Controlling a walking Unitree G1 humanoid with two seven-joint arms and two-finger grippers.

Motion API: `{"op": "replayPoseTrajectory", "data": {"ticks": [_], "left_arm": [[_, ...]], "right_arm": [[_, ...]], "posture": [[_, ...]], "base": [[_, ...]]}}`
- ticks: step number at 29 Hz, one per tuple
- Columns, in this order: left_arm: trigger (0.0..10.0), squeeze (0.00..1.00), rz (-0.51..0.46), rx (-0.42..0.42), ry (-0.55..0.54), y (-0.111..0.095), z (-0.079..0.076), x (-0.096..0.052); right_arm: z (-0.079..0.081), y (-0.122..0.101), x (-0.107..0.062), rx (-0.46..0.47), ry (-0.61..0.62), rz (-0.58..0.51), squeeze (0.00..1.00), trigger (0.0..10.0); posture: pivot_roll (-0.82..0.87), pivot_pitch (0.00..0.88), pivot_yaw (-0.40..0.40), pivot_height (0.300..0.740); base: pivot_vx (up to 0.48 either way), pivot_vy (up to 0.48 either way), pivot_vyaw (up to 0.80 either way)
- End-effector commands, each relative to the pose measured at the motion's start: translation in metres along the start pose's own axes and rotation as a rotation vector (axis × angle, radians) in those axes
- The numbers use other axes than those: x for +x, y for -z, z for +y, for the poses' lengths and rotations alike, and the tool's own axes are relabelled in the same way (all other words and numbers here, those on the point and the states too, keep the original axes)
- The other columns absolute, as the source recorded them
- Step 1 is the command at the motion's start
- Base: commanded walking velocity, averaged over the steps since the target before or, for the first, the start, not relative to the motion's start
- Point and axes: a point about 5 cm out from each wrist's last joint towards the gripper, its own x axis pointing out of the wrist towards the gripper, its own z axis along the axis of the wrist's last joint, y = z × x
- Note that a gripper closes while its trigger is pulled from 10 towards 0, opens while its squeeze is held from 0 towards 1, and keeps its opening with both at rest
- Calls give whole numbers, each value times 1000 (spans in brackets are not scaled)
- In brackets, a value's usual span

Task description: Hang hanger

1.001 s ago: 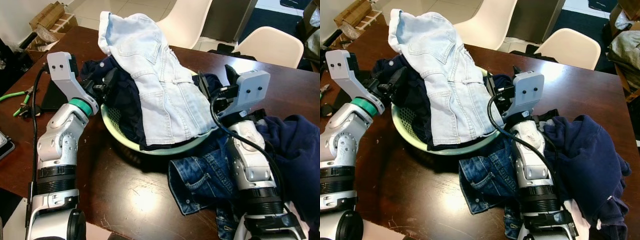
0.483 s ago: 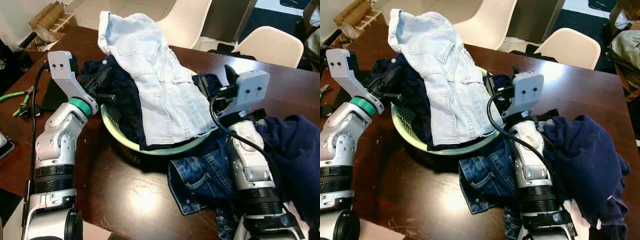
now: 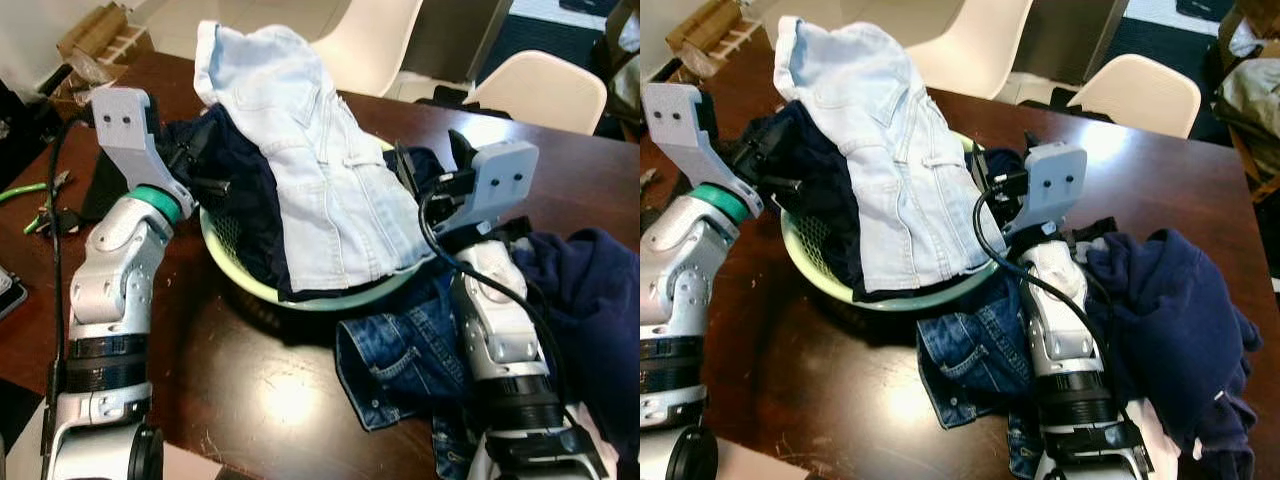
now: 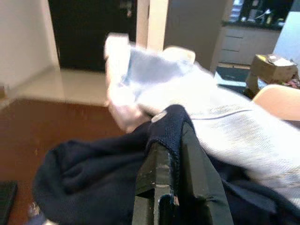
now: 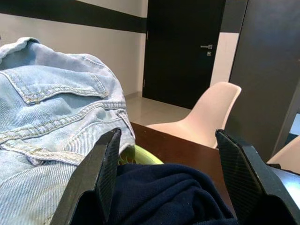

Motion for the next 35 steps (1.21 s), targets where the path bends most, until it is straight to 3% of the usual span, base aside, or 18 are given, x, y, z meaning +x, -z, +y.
{"op": "replayPoseTrajectory", "data": {"ticks": [1,2,6,7,8,10,12,13,15,17,19,24,27,28,31,32,34,35], "left_arm": [[10000,0,-63,113,17,-12,-6,-3],[10000,0,-63,113,17,-12,-6,-3],[10000,0,-122,293,39,-22,-15,-3],[10000,0,-169,404,44,-29,-21,-2],[10000,0,-169,404,44,-29,-21,-2],[10000,0,-346,628,34,-58,-35,4],[10000,0,-346,628,34,-58,-35,4],[10000,0,-404,685,24,-68,-40,6],[10000,0,-404,685,24,-68,-40,6],[10000,0,-578,717,5,-103,-55,13],[10000,0,-578,717,5,-103,-55,13],[10000,0,-871,751,68,-152,-93,11],[10000,0,-871,751,68,-152,-93,11],[10000,0,-965,780,71,-165,-102,8],[10000,0,-992,815,72,-166,-105,10],[10000,0,-891,726,80,-152,-99,17],[10000,0,-891,726,80,-152,-99,17],[10000,0,-751,578,80,-132,-90,21]], "right_arm": [[1,2,-2,9,-1,7,0,10000],[1,2,-2,9,-1,7,0,10000],[2,2,-1,10,-2,7,0,10000],[2,2,-1,11,-2,7,0,10000],[2,2,-1,11,-2,7,0,10000],[2,2,-1,12,-2,6,0,10000],[2,2,-1,12,-2,6,0,10000],[2,2,-1,12,-2,6,0,10000],[2,2,-1,12,-2,6,0,10000],[3,2,0,12,-3,4,0,10000],[3,2,0,12,-3,4,0,10000],[1,0,2,6,3,-3,0,10000],[1,0,2,6,3,-3,0,10000],[0,0,3,5,6,-5,0,10000],[0,0,2,4,10,-5,0,10000],[0,1,1,4,13,-3,0,10000],[0,1,1,4,13,-3,0,10000],[0,1,0,3,18,-1,0,10000]], "posture": [[37,106,54,740],[37,106,54,740],[39,107,54,740],[39,107,54,740],[39,107,54,740],[40,106,53,740],[40,106,53,740],[40,106,53,740],[40,106,53,740],[33,100,52,740],[33,100,52,740],[26,88,53,740],[26,88,53,740],[26,86,55,740],[32,88,59,740],[23,86,65,740],[23,86,65,740],[19,91,66,740]], "base": [[0,0,0],[0,0,0],[0,0,0],[0,0,0],[0,0,0],[0,0,0],[0,0,0],[0,0,0],[0,0,0],[0,0,0],[0,0,0],[0,0,0],[0,0,0],[0,0,0],[0,0,0],[0,0,0],[0,0,0],[0,0,0]]}}
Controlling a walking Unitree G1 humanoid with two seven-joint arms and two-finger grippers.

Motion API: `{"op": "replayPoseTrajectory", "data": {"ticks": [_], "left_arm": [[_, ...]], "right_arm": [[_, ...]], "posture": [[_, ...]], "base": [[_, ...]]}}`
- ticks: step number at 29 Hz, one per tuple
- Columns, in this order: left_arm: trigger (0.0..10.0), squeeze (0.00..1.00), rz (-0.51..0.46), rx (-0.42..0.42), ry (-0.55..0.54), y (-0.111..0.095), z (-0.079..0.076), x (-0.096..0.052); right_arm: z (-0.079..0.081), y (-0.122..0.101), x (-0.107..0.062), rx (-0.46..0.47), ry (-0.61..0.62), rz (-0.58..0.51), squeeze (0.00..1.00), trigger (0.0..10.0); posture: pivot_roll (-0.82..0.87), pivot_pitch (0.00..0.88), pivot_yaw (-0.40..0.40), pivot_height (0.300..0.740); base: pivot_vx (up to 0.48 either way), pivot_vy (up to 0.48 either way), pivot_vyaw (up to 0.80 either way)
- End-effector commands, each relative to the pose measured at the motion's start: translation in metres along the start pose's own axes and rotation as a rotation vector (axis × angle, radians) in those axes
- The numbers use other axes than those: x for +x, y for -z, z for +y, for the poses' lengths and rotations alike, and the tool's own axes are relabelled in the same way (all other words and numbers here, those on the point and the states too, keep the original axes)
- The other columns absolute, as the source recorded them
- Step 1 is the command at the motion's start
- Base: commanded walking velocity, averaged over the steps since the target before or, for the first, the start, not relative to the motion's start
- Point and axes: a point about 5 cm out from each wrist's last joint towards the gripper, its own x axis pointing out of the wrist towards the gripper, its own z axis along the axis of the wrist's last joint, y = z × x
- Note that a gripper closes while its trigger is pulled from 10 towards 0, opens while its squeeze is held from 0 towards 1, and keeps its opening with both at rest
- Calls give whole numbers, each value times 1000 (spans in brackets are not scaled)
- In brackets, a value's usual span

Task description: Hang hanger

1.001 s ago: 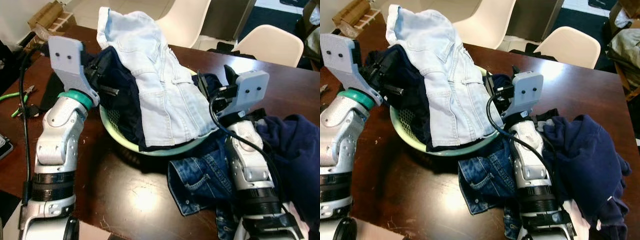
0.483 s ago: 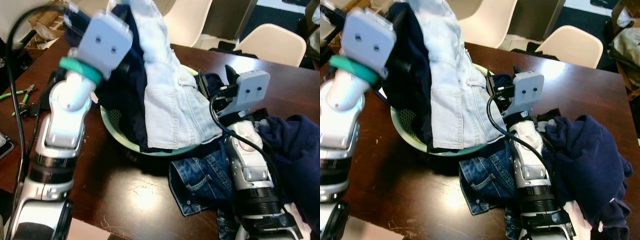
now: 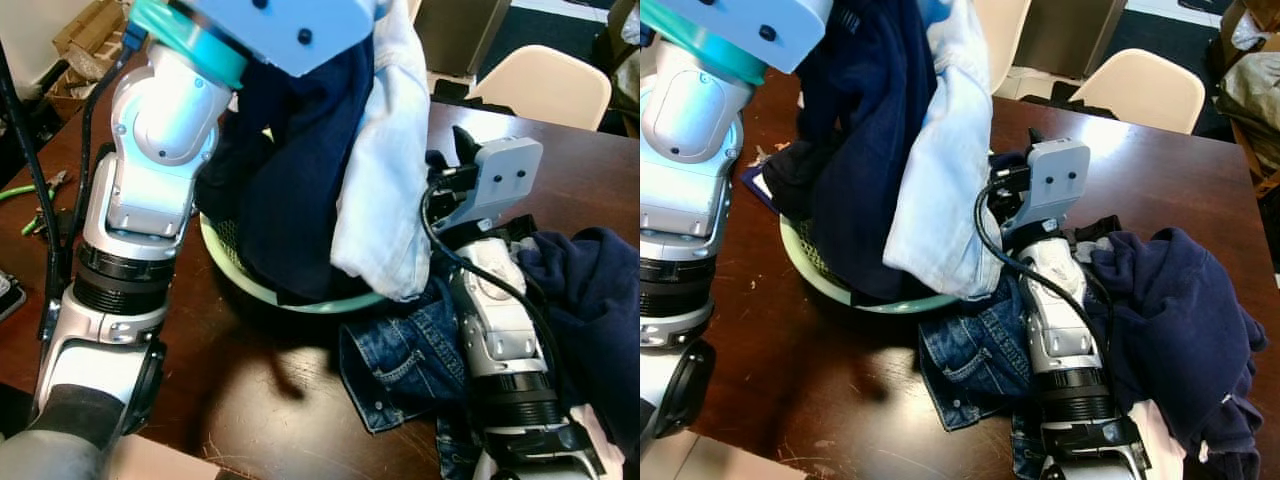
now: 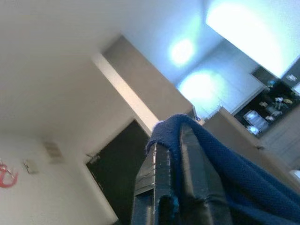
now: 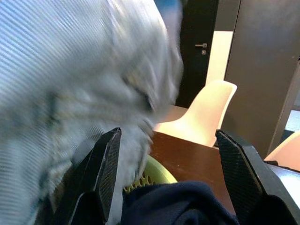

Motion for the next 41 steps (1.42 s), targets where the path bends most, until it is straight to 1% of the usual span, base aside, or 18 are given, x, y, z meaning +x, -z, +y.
{"op": "replayPoseTrajectory", "data": {"ticks": [1,2,4,9,10,12,14,16,18,20,22,23,24,26,28,35,36,41], "left_arm": [[10000,0,189,-199,-25,21,-3,-22],[10000,0,286,-301,-29,30,-7,-38],[10000,0,330,-342,-30,34,-9,-46],[10000,0,348,-337,-50,34,-5,-52],[10000,0,282,-195,-52,30,7,-49],[10000,0,282,-195,-52,30,7,-49],[10000,0,160,32,-46,27,31,-33],[10000,0,96,108,-36,24,39,-22],[10000,0,96,108,-36,24,39,-22],[10000,0,-50,278,-2,8,49,0],[10000,0,-50,278,-2,8,49,0],[10000,0,-129,371,11,-1,53,11],[10000,0,-129,371,11,-1,53,11],[10000,0,-245,491,6,-19,61,31],[10000,0,-245,491,6,-19,61,31],[10000,0,-466,543,-72,-56,70,52],[10000,0,-448,446,-81,-52,68,55],[10000,0,-299,270,-72,-25,59,52]], "right_arm": [[-1,3,-4,-2,10,9,0,10000],[-2,3,-5,-3,11,12,0,10000],[-2,3,-5,-4,12,13,0,10000],[-3,3,-6,-5,12,14,0,10000],[-3,4,-5,-2,10,15,0,10000],[-3,4,-5,-2,10,15,0,10000],[2,4,0,9,-5,9,0,10000],[4,4,2,14,-9,6,0,10000],[4,4,2,14,-9,6,0,10000],[3,4,3,14,-6,4,0,10000],[3,4,3,14,-6,4,0,10000],[3,5,3,13,-3,4,0,10000],[3,5,3,13,-3,4,0,10000],[2,5,3,13,0,3,0,10000],[2,5,3,13,0,3,0,10000],[3,5,3,14,-1,1,0,10000],[3,6,3,14,-2,2,0,10000],[4,6,2,14,-3,2,0,10000]], "posture": [[18,95,66,740],[18,95,66,740],[18,95,66,740],[27,100,64,740],[51,97,55,740],[51,97,55,740],[51,89,55,740],[50,86,51,740],[50,86,51,740],[55,77,51,740],[55,77,51,740],[55,77,51,740],[55,77,51,740],[57,71,50,740],[57,71,50,740],[59,75,45,740],[61,76,49,740],[53,80,56,740]], "base": [[0,0,0],[0,0,0],[0,0,0],[0,0,0],[0,0,0],[0,0,0],[0,0,0],[0,0,0],[0,0,0],[0,0,0],[0,0,0],[0,0,0],[0,0,0],[0,0,0],[0,0,0],[0,0,0],[0,0,0],[0,0,0]]}}
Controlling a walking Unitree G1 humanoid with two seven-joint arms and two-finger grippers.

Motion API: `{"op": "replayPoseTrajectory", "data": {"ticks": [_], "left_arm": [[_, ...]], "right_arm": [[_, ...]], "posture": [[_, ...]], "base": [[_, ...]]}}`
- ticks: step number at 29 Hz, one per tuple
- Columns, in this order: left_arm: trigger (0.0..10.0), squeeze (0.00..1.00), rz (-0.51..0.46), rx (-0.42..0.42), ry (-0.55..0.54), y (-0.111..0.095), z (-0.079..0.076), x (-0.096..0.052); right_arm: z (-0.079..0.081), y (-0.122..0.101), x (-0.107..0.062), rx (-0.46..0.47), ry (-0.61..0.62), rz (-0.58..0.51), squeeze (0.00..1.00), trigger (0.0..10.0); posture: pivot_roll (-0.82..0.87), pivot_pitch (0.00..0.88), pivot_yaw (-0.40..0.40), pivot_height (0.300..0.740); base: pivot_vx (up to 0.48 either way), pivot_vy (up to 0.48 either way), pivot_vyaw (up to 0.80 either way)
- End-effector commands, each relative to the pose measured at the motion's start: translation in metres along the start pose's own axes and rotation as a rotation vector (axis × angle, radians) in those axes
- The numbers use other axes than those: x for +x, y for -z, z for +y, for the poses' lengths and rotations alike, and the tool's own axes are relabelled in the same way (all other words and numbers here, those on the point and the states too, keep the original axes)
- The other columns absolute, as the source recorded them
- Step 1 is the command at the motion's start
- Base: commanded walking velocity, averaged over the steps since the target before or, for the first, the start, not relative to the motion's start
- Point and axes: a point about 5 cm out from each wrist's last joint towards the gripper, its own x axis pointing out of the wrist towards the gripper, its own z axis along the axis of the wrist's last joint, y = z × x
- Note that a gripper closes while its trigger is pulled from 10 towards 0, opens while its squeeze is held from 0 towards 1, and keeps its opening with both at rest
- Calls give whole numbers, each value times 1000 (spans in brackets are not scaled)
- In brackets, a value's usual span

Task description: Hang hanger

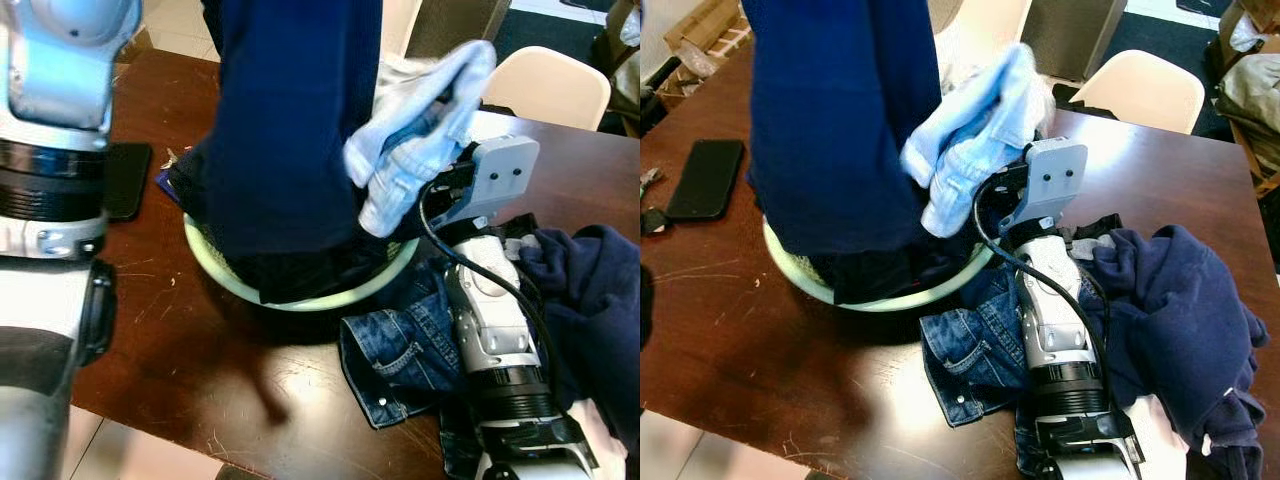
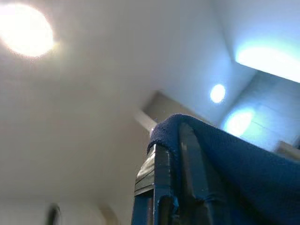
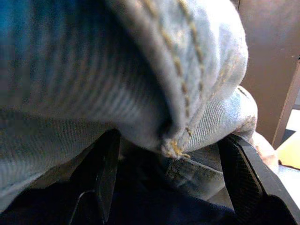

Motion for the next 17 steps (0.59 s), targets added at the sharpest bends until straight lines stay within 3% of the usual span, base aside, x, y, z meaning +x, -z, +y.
{"op": "replayPoseTrajectory", "data": {"ticks": [1,2,3,4,5,6,7,9,10,12,13,14,17], "left_arm": [[10000,0,196,-178,-41,19,-13,-21],[10000,0,196,-178,-41,19,-13,-21],[10000,0,371,-333,-47,31,-29,-42],[10000,0,371,-333,-47,31,-29,-42],[10000,0,480,-437,-46,37,-41,-57],[10000,0,480,-437,-46,37,-41,-57],[10000,0,594,-564,-108,41,-48,-72],[10000,0,594,-564,-108,41,-48,-72],[10000,0,649,-621,-133,39,-50,-84],[10000,0,649,-621,-133,39,-50,-84],[10000,0,655,-606,-106,32,-50,-94],[10000,0,655,-606,-106,32,-50,-94],[10000,0,564,-494,-60,20,-40,-94]], "right_arm": [[0,3,-3,1,4,4,0,10000],[0,3,-3,1,4,4,0,10000],[0,3,-4,1,6,8,0,10000],[0,3,-4,1,6,8,0,10000],[0,4,-5,0,8,11,0,10000],[0,4,-5,0,8,11,0,10000],[-1,4,-7,-2,7,15,0,10000],[-1,4,-7,-2,7,15,0,10000],[-2,5,-8,-4,6,20,0,10000],[-2,5,-8,-4,6,20,0,10000],[-3,6,-9,-6,4,23,0,10000],[-3,6,-9,-6,4,23,0,10000],[2,6,-7,1,-11,24,0,10000]], "posture": [[50,81,56,740],[50,81,56,740],[47,87,56,740],[47,87,56,740],[47,87,56,740],[47,87,56,740],[47,94,57,740],[47,94,57,740],[49,95,54,740],[49,95,54,740],[57,98,51,740],[57,98,51,740],[63,98,46,740]], "base": [[0,0,0],[0,0,0],[0,0,0],[0,0,0],[0,0,0],[0,0,0],[0,0,0],[0,0,0],[0,0,0],[0,0,0],[0,0,0],[0,0,0],[0,0,0]]}}
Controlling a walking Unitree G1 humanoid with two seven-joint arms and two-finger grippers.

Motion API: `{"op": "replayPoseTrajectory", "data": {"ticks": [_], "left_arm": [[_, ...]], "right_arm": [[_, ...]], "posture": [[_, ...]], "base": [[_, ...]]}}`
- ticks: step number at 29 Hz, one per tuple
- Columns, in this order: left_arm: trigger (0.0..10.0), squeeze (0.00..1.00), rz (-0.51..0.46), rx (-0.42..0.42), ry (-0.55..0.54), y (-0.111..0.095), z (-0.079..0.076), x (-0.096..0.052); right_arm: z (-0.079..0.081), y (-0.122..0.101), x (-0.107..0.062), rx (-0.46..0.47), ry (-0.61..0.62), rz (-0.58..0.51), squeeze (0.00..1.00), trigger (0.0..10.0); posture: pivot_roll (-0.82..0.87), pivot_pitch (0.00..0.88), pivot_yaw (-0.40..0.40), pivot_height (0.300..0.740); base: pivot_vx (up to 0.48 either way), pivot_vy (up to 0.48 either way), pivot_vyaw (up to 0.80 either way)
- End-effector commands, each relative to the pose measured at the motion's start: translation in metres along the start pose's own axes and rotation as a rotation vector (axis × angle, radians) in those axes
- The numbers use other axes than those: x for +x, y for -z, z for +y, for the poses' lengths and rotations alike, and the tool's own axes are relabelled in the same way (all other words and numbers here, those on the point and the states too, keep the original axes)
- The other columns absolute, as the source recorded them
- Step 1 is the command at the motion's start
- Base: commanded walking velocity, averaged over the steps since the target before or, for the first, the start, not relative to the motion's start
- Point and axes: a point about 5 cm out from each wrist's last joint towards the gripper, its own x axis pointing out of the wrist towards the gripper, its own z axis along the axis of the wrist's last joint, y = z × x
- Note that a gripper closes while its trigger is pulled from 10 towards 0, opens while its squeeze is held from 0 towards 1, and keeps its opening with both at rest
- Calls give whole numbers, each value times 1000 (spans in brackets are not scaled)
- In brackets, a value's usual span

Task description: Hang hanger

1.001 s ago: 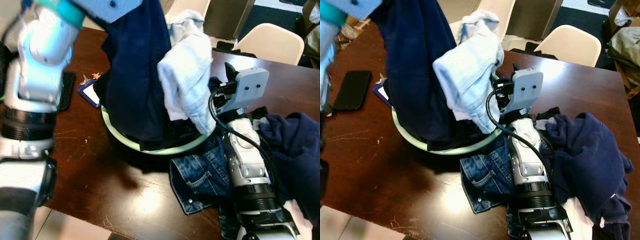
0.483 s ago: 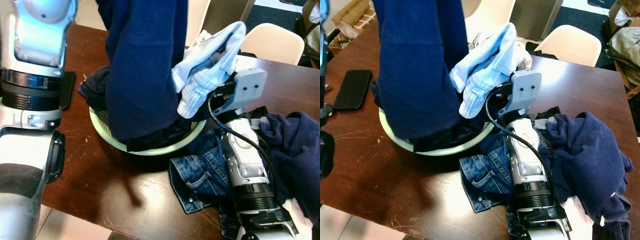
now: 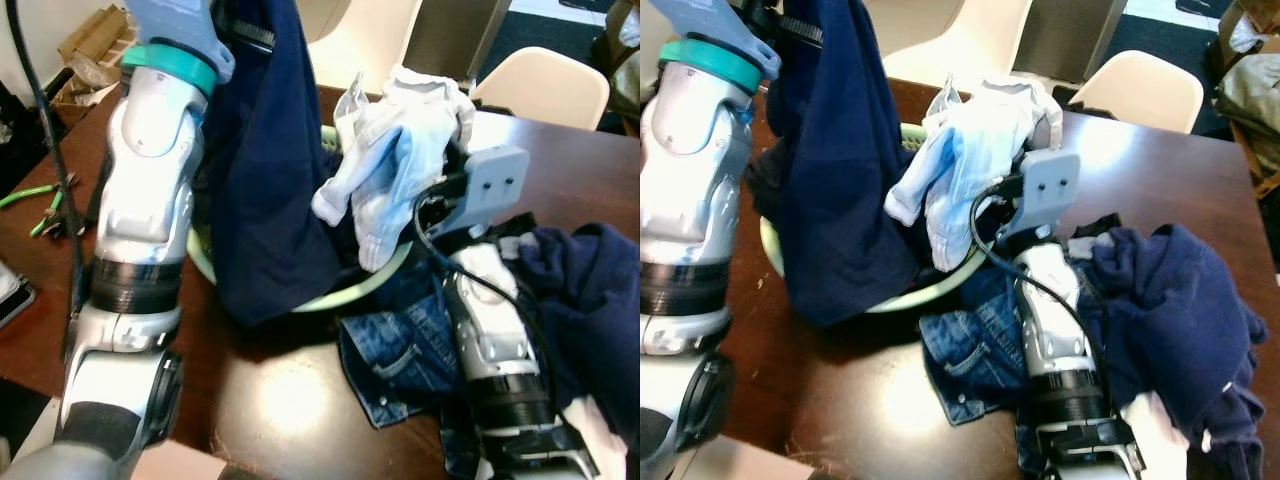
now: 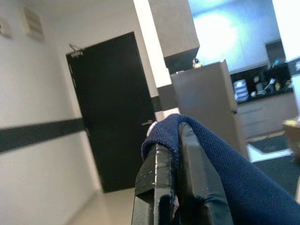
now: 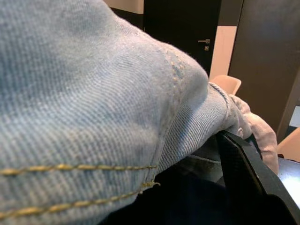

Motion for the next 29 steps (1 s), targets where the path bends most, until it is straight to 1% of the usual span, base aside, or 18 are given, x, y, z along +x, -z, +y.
{"op": "replayPoseTrajectory", "data": {"ticks": [1,6,7,8,10,14,17,18,19,20,21,23,24,25,26,27,28,29], "left_arm": [[10000,0,-83,42,19,-15,-2,1],[10000,0,-74,27,19,-14,-2,1],[10000,0,-40,0,11,-10,-4,-1],[10000,0,-40,0,11,-10,-4,-1],[10000,0,20,-26,-5,-3,-7,-9],[10000,0,36,-9,-4,-3,-8,-12],[10000,0,19,34,1,-5,-8,-13],[10000,0,-9,96,4,-8,-5,-13],[10000,0,-9,96,4,-8,-5,-13],[10000,0,-74,203,16,-13,-2,-9],[10000,0,-74,203,16,-13,-2,-9],[10000,0,-229,346,22,-33,7,8],[10000,0,-229,346,22,-33,7,8],[10000,0,-332,393,21,-49,11,21],[10000,0,-332,393,21,-49,11,21],[10000,0,-392,414,17,-61,13,29],[10000,0,-392,414,17,-61,13,29],[10000,0,-470,431,6,-77,16,39]], "right_arm": [[3,0,0,2,-11,-1,0,10000],[4,0,0,4,-15,-4,0,10000],[2,0,0,1,-12,-3,0,10000],[2,0,0,1,-12,-3,0,10000],[-1,-1,-2,-5,-5,-2,0,10000],[-1,-1,-2,-6,-6,-2,0,10000],[0,-2,-1,-4,-10,-4,0,10000],[1,-2,0,-3,-11,-5,0,10000],[1,-2,0,-3,-11,-5,0,10000],[1,-2,0,-2,-12,-5,0,10000],[1,-2,0,-2,-12,-5,0,10000],[1,-2,1,-1,-15,-5,0,10000],[1,-2,1,-1,-15,-5,0,10000],[1,-1,2,0,-17,-6,0,10000],[1,-1,2,0,-17,-6,0,10000],[1,-2,3,0,-18,-6,0,10000],[1,-2,3,0,-18,-6,0,10000],[1,-2,4,0,-18,-8,0,10000]], "posture": [[63,98,46,740],[52,97,45,740],[48,98,45,740],[48,98,45,740],[44,100,42,740],[45,101,40,740],[47,101,39,740],[47,101,39,740],[47,101,39,740],[52,101,35,740],[52,101,35,740],[55,95,30,740],[55,95,30,740],[56,92,28,740],[56,92,28,740],[56,92,28,740],[56,92,28,740],[54,83,26,740]], "base": [[0,0,0],[0,0,0],[0,0,0],[0,0,0],[0,0,0],[0,0,0],[0,0,0],[0,0,0],[0,0,0],[0,0,0],[0,0,0],[0,0,0],[0,0,0],[0,0,0],[0,0,0],[0,0,0],[0,0,0],[0,0,0]]}}
